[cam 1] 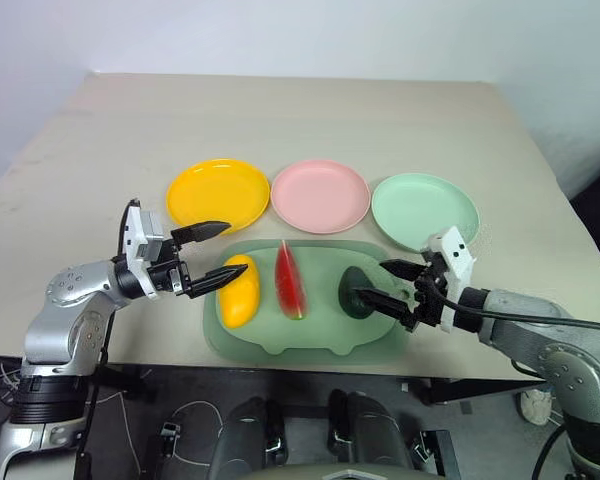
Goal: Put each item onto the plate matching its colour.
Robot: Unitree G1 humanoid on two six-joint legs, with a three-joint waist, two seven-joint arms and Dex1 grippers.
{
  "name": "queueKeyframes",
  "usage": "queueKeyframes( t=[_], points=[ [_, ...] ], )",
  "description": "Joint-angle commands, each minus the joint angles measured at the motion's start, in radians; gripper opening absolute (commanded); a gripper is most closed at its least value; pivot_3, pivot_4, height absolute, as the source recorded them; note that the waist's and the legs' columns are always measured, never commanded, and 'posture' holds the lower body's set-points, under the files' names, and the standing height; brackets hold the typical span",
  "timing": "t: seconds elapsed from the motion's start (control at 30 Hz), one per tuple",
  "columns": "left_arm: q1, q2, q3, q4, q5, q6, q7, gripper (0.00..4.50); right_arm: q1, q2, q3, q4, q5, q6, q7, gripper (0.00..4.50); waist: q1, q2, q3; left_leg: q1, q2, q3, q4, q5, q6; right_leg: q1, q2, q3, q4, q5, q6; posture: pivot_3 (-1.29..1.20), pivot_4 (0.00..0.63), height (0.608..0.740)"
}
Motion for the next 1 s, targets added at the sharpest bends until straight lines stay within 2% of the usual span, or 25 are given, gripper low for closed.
queueKeyframes(
  t=[0.03,0.43,0.53,0.63,0.87,0.9,0.97,1.0],
  points=[
    [-0.025,0.000,-0.005,0.011,0.009,-0.025,-0.015,4.48,-0.017,0.024,0.006,0.006,0.028,0.041,-0.027,4.50,0.000,0.000,0.000,0.000,0.000,0.000,0.000,0.000,0.000,0.000,0.000,0.000,0.000,0.000,0.000,0.00,0.150,0.696],
    [-0.038,-0.027,-0.021,0.039,0.026,-0.047,-0.017,4.48,-0.076,0.062,0.076,0.056,-0.029,0.089,-0.065,4.50,-0.001,0.000,0.000,0.000,0.000,0.000,0.000,0.000,-0.001,0.000,0.000,0.000,0.001,0.000,0.000,0.00,0.150,0.696],
    [-0.037,-0.028,-0.023,0.043,0.027,-0.052,-0.015,4.50,-0.086,0.060,0.061,0.053,-0.033,0.079,-0.061,3.89,0.000,0.000,0.000,0.000,0.000,0.000,0.000,0.001,-0.001,0.000,0.000,0.000,0.001,0.000,0.001,0.00,0.150,0.696],
    [-0.038,-0.029,-0.025,0.045,0.028,-0.054,-0.014,4.50,-0.089,0.053,0.046,0.038,-0.026,0.071,-0.041,2.95,0.000,0.000,0.000,0.000,0.000,0.000,0.000,0.001,-0.001,0.000,0.000,0.000,0.001,0.000,0.001,0.00,0.150,0.696],
    [-0.044,-0.027,-0.018,0.064,0.035,-0.063,-0.015,4.50,-0.101,0.040,0.020,0.026,-0.028,0.040,0.005,2.86,-0.001,0.000,0.000,0.000,0.000,0.000,0.000,0.001,-0.001,0.000,0.001,0.000,0.001,0.000,0.001,0.00,0.150,0.696],
    [-0.044,-0.027,-0.016,0.065,0.035,-0.064,-0.016,4.50,-0.108,0.042,0.006,0.026,-0.028,0.030,0.005,2.77,-0.001,0.000,0.000,0.000,0.000,0.000,0.000,0.001,-0.001,0.000,0.001,0.000,0.001,0.000,0.001,0.00,0.150,0.696],
    [-0.040,-0.028,-0.010,0.062,0.035,-0.066,-0.008,4.50,-0.149,0.045,-0.041,0.041,-0.015,0.022,-0.005,2.19,0.000,0.000,0.000,0.000,0.000,0.000,0.000,0.001,-0.001,0.000,0.001,0.000,0.001,0.000,0.001,0.00,0.150,0.696],
    [-0.038,-0.028,-0.007,0.061,0.036,-0.067,-0.004,4.50,-0.169,0.045,-0.058,0.054,-0.016,0.021,-0.009,2.19,0.000,0.000,0.000,0.000,0.000,0.000,0.000,0.001,-0.001,0.000,0.001,0.000,0.001,0.000,0.001,0.00,0.150,0.696]
  ],
)
